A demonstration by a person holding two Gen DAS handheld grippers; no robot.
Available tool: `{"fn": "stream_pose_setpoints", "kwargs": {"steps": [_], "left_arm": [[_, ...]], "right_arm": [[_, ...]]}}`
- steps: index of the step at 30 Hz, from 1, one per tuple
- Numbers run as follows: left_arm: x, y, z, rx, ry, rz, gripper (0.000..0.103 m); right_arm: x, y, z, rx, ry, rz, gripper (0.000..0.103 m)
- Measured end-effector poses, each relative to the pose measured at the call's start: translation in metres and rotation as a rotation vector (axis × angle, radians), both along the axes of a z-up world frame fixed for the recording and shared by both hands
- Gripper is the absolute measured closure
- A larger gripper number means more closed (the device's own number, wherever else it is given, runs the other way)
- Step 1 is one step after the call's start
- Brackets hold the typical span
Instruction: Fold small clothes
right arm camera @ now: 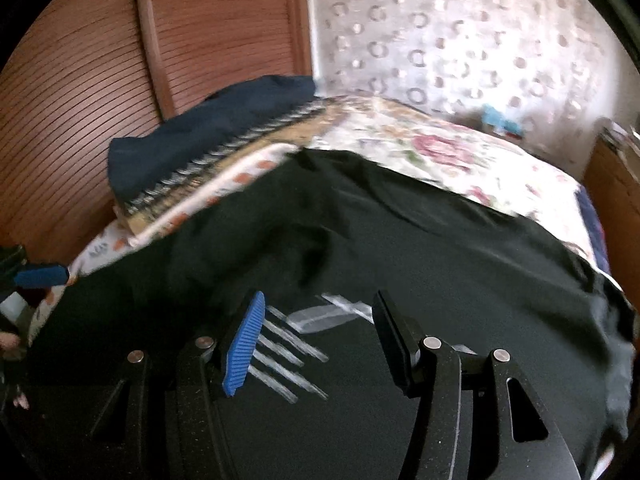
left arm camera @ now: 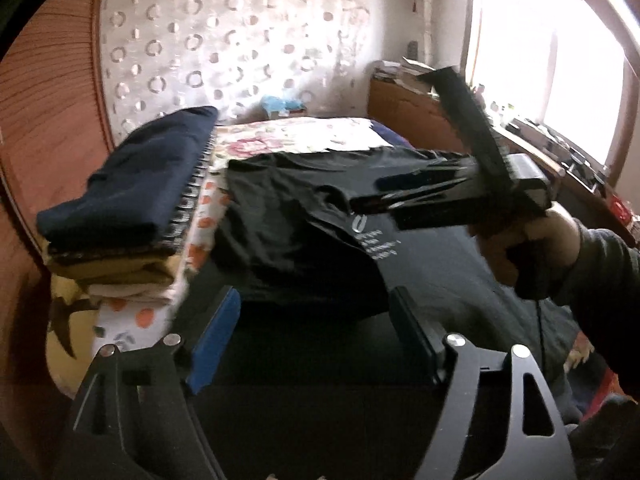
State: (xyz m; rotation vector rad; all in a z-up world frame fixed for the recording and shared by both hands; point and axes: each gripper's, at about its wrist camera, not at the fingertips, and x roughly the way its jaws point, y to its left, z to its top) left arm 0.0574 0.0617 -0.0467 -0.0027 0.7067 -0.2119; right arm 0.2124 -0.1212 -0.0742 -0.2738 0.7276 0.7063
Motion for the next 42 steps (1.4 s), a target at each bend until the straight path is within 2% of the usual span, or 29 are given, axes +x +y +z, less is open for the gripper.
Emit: {"fn": "stream_pose_setpoints", "kwargs": {"steps": [5,8,10,11,13,15,23,26,30,36,42], "left_arm": [[0.0,0.019,-0.002,0.0,0.008,0.054,0.024],[-0.002,0.029,-0.007,0.001,0.017,0.072,0.024],[-0.002,0.031,-0.01,0.001,0.021,0.077,0.024],[-0.003,0.032,-0.011,0.002,0.022,0.078,0.024],[-0.004,0.032,-0.012,0.004,0.022,0.077,0.024],[-0.006,0.031,-0.013,0.005,0.025,0.072,0.024],[-0.006,0.022,-0.014,-0.004,0.022,0.056,0.024],[-0.003,0.015,-0.015,-0.008,0.022,0.048,0.024],[0.001,0.006,-0.016,-0.007,0.026,0.033,0.024],[0.009,-0.01,-0.02,0.013,0.041,-0.001,0.024],[0.019,-0.022,-0.024,0.015,0.055,-0.021,0.024]], "right_arm": [[0.025,0.044,-0.016,-0.071,0.029,-0.006,0.045],[0.031,0.059,-0.027,-0.177,0.002,-0.048,0.046],[0.031,0.058,-0.026,-0.188,-0.018,-0.067,0.063],[0.029,0.057,-0.024,-0.194,-0.029,-0.08,0.08],[0.024,0.048,-0.022,-0.182,-0.041,-0.077,0.092],[0.02,0.035,-0.021,-0.165,-0.035,-0.087,0.096],[-0.021,-0.025,-0.006,-0.034,-0.058,-0.182,0.096],[-0.028,-0.039,-0.015,-0.063,-0.066,-0.237,0.096],[-0.031,-0.064,-0.021,-0.073,-0.064,-0.288,0.089],[-0.046,-0.096,-0.014,-0.041,-0.077,-0.343,0.083],[-0.048,-0.107,-0.007,0.079,-0.034,-0.315,0.079]]}}
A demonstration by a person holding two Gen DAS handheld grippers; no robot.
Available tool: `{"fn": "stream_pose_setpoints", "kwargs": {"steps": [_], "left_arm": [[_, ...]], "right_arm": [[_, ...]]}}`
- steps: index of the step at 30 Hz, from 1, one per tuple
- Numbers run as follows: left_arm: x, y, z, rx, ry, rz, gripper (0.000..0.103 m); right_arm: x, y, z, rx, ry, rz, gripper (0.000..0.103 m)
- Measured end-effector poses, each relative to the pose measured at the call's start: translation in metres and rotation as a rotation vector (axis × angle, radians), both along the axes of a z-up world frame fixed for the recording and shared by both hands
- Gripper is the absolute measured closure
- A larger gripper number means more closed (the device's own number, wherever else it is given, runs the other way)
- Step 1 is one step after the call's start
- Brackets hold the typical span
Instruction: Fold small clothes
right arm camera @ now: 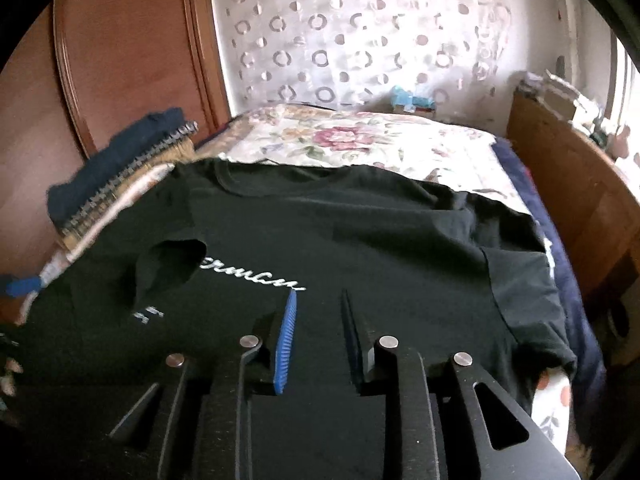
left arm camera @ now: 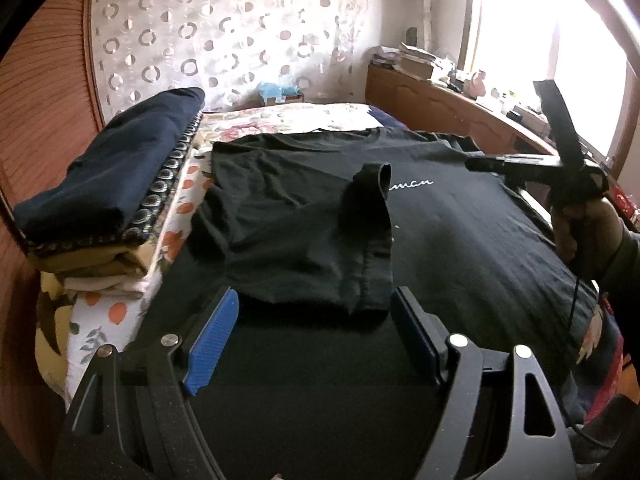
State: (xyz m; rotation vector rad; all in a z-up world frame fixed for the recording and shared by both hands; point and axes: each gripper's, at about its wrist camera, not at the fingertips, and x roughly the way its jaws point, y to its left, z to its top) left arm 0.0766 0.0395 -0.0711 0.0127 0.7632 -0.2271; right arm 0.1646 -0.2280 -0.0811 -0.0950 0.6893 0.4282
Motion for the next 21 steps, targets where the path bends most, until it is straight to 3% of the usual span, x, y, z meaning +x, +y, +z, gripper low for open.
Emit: {"fn": "stream_pose_setpoints", "kwargs": {"steps": [7,14,21], "left_arm": [[0.015,-0.007,0.002,-0.007,0.008,-0.005,0.024],[0.067,-0.017,0.014,0.027,0.019,-0.044,0.024],[0.131,-0.027,0.009,-0.014,0.081,-0.072,0.024]], "right_arm": [[-0.008,0.017,0.001,-0.035,-0.015,0.03,0.079],[0.001,-0.025,-0.007,-0.099,0.011,-0.053,0.079],[0.003,-0.057,-0.011,-0.148,0.045,-0.094,0.079]]}}
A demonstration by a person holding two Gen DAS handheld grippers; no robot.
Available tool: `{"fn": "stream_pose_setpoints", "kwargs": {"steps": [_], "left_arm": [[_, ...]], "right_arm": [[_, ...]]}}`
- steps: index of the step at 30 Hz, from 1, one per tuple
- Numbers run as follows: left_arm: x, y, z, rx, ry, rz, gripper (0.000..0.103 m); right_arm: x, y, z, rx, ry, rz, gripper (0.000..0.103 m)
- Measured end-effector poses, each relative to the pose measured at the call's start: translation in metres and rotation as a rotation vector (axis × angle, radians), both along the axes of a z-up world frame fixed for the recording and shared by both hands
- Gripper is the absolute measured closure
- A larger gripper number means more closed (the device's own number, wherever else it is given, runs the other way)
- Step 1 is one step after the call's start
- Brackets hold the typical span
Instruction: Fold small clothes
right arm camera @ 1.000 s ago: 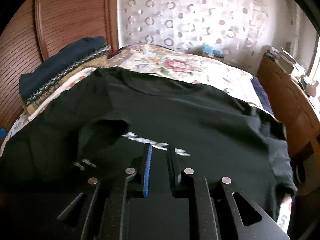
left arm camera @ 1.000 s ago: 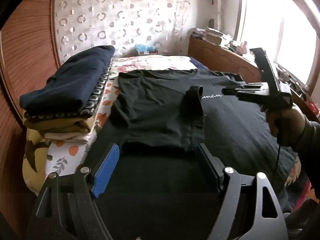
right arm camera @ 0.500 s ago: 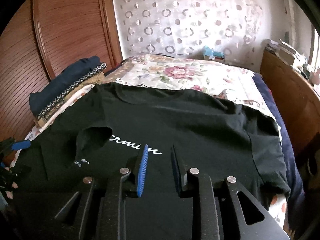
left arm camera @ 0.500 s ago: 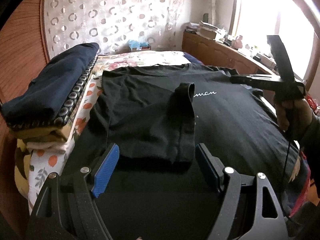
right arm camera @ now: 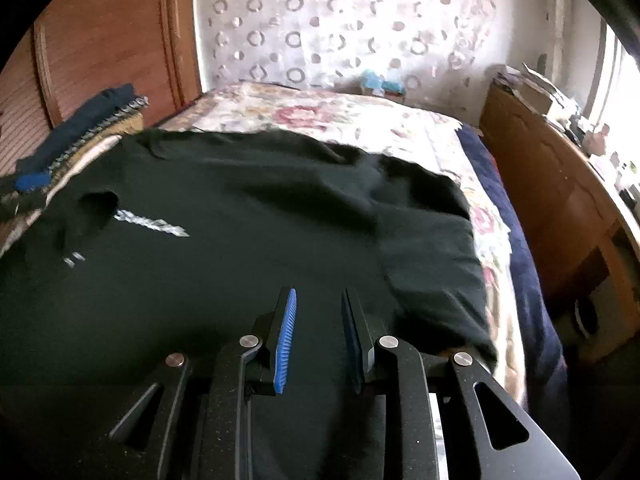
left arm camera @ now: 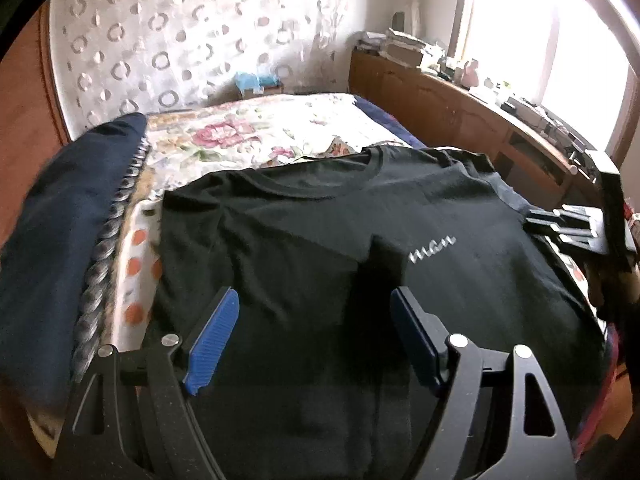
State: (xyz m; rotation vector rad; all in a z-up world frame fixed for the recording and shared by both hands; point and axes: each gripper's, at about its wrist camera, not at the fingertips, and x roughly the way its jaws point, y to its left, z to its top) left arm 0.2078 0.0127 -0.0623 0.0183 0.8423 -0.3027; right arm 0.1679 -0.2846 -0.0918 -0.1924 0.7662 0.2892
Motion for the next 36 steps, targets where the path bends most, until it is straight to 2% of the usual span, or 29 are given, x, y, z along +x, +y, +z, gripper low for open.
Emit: {"fn": "stream_pose_setpoints", "kwargs": {"steps": [3,8,17,22,24,26,27,28,31,33,36], "left_arm": [[0.029,0.001,-0.008,0.017,0.04,0.017,0.028],[0.06,0.012,-0.01,0.073,0.051,0.07,0.03],[0.104,0.024,-0.024,0.154,0.095,0.151,0.04],[0.12,0.025,-0.036,0.168,0.151,0.162,0.059],[0.121,0.026,-0.037,0.165,0.151,0.162,0.062],[0.122,0.027,-0.036,0.162,0.152,0.158,0.075],[0.122,0.028,-0.036,0.16,0.154,0.154,0.086],[0.122,0.027,-0.036,0.166,0.152,0.147,0.091],[0.12,0.022,-0.035,0.199,0.143,0.123,0.097],[0.119,0.02,-0.03,0.221,0.124,0.118,0.097],[0.119,0.03,-0.014,0.21,0.086,0.142,0.097]], "right_arm": [[0.003,-0.004,-0.002,-0.013,0.021,0.003,0.079],[0.008,0.005,0.004,-0.03,0.024,0.038,0.079],[0.012,-0.004,-0.007,0.009,0.018,0.044,0.079],[0.014,-0.004,-0.009,0.006,0.018,0.042,0.079],[0.014,-0.004,-0.009,0.004,0.017,0.041,0.079],[0.014,-0.004,-0.01,0.001,0.016,0.041,0.079],[0.013,-0.003,-0.01,-0.002,0.014,0.04,0.079],[0.014,-0.004,-0.01,-0.003,0.014,0.04,0.079],[0.015,-0.004,-0.011,0.001,0.017,0.041,0.079],[0.015,-0.004,-0.011,0.002,0.017,0.04,0.079],[0.015,-0.005,-0.011,0.002,0.017,0.04,0.079]]}}
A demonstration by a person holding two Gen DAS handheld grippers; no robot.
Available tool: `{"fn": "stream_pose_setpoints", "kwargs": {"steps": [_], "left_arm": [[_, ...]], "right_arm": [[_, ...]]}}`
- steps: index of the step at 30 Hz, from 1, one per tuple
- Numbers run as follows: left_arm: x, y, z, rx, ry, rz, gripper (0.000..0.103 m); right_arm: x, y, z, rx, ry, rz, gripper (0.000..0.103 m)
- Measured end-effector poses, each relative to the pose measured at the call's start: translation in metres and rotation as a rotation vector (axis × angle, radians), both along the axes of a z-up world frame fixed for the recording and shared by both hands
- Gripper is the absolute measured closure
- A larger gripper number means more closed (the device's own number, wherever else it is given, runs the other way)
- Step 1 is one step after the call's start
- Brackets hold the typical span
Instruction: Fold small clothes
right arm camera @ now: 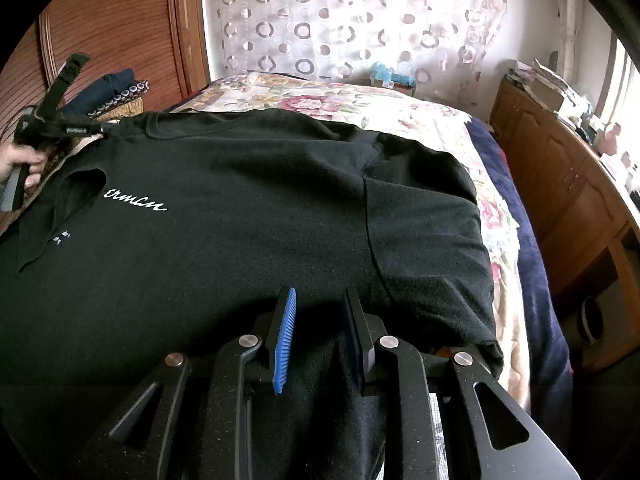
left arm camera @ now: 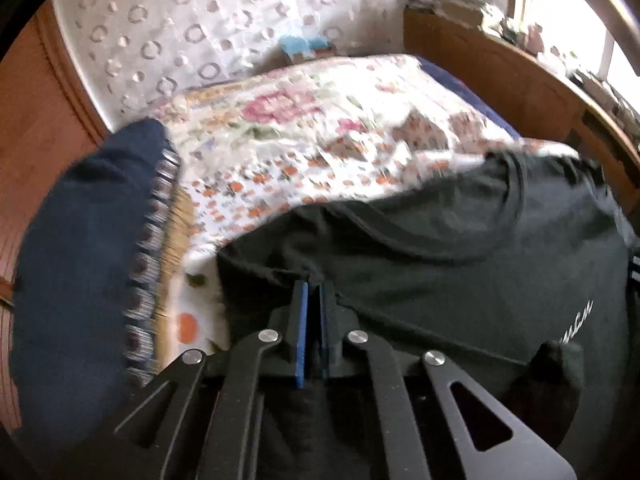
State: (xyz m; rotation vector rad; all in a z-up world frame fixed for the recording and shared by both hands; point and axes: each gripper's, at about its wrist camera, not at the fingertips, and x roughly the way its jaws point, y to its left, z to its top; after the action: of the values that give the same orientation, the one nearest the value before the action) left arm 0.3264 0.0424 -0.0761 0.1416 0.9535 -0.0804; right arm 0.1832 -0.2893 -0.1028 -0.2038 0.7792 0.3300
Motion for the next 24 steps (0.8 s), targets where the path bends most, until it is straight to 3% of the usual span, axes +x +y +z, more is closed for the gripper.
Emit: {"fn": "stream_pose_setpoints", "kwargs": {"steps": [10,14,15,17,18,19,20,23,24], "left_arm": [[0.01,0.039,0.037,0.016,-0.106,0.112,0.097],[0.003,0.039,0.043,-0.033,-0.109,0.096,0.097],[0.001,0.037,0.043,-0.042,-0.107,0.088,0.094],[-0.006,0.034,0.045,-0.053,-0.113,0.069,0.079],[-0.013,0.033,0.048,-0.058,-0.124,0.061,0.063],[-0.018,0.031,0.05,-0.069,-0.135,0.049,0.06],[-0.022,0.03,0.052,-0.077,-0.139,0.04,0.059],[-0.039,0.022,0.056,-0.1,-0.15,0.0,0.04],[-0.044,0.019,0.056,-0.11,-0.148,-0.019,0.034]], "right_arm": [[-0.001,-0.001,0.0,-0.004,-0.002,-0.002,0.079],[0.0,-0.002,0.0,0.006,0.002,-0.004,0.079],[0.0,-0.004,0.001,0.012,0.003,-0.009,0.079],[0.0,-0.011,0.003,0.04,-0.004,-0.032,0.079],[-0.001,-0.017,0.006,0.061,-0.009,-0.045,0.078],[-0.003,-0.025,0.011,0.087,-0.019,-0.062,0.078],[-0.004,-0.031,0.013,0.101,-0.028,-0.074,0.073],[-0.005,-0.054,0.021,0.108,-0.06,-0.129,0.054],[-0.004,-0.063,0.022,0.097,-0.063,-0.158,0.053]]}}
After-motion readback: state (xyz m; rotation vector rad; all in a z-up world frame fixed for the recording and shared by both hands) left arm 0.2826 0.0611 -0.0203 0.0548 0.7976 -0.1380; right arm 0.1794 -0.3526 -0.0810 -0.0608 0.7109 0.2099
